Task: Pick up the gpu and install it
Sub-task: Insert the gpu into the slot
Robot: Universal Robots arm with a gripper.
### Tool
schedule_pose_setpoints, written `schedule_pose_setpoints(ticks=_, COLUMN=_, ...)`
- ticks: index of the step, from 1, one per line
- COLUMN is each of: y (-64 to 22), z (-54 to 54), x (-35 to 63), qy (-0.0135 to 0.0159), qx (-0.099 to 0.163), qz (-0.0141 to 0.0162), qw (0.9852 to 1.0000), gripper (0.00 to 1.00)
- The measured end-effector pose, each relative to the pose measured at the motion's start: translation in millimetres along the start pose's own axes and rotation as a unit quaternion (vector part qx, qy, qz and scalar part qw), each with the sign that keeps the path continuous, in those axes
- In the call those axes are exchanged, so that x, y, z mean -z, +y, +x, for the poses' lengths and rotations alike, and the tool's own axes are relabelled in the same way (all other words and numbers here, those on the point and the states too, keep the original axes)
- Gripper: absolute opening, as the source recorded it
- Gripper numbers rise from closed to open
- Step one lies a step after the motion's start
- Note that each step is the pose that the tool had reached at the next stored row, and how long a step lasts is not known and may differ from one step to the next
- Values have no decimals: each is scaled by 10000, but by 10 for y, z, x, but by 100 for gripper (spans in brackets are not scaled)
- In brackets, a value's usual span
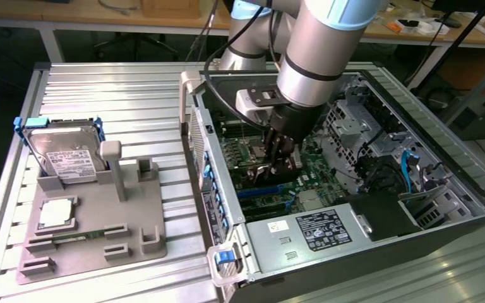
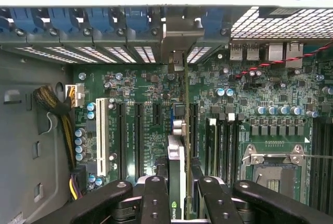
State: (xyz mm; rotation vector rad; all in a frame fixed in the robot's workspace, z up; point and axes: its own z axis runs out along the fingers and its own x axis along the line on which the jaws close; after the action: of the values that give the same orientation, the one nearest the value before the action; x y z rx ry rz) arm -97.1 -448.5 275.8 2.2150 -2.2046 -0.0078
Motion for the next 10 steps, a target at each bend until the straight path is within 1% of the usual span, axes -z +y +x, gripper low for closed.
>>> schedule_pose_setpoints(ticks=10, y=9, z=-1, x=-75, qy=0, qx=1, qz=0, qw=10000, gripper=27)
